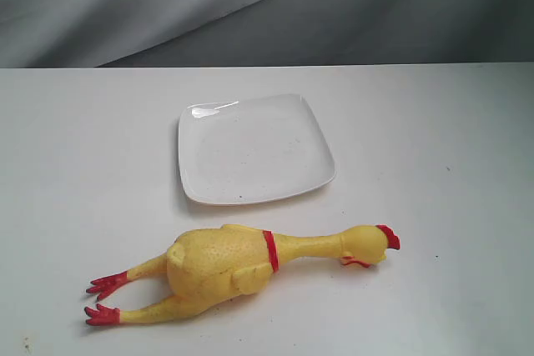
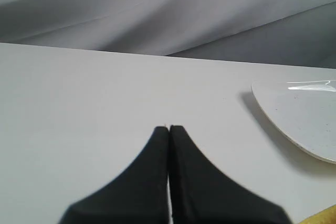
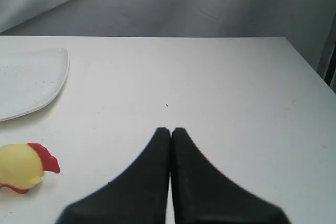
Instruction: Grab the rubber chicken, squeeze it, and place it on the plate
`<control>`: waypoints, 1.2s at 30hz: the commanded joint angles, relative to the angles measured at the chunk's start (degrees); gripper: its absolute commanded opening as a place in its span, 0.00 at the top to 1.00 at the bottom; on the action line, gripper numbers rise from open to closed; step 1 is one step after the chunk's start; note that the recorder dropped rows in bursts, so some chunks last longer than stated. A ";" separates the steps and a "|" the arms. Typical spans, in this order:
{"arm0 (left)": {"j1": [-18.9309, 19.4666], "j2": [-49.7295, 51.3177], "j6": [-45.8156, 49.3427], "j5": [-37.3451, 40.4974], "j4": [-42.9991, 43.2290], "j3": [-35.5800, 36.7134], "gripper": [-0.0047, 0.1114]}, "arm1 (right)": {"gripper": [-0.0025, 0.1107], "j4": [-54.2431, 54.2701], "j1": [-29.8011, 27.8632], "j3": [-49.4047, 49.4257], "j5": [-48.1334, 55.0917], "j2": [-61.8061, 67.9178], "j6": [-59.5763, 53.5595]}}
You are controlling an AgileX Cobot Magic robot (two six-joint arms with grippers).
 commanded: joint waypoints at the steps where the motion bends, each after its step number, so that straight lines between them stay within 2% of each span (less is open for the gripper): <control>1: 0.10 -0.19 0.05 -0.31 -0.17 0.25 0.96 | 0.98 -0.46 -0.52 0.16 -0.14 -0.14 -0.14; 19: 0.10 -0.19 0.05 -0.31 -0.17 0.25 0.96 | 0.98 -2.74 -0.52 0.16 -0.81 -0.14 -0.14; 22: 0.10 -0.19 0.05 -0.31 -0.17 0.25 0.96 | 0.98 -2.74 -0.52 0.16 -8.49 -0.14 -0.14; 29: 0.10 -0.19 0.05 -0.31 -0.17 0.25 0.96 | 0.98 -2.74 -0.52 0.16 -36.85 -0.14 -0.14; 36: 0.10 -0.19 0.05 -0.31 -0.17 0.25 0.96 | 0.98 -2.74 -0.52 0.16 -47.81 -0.14 -0.14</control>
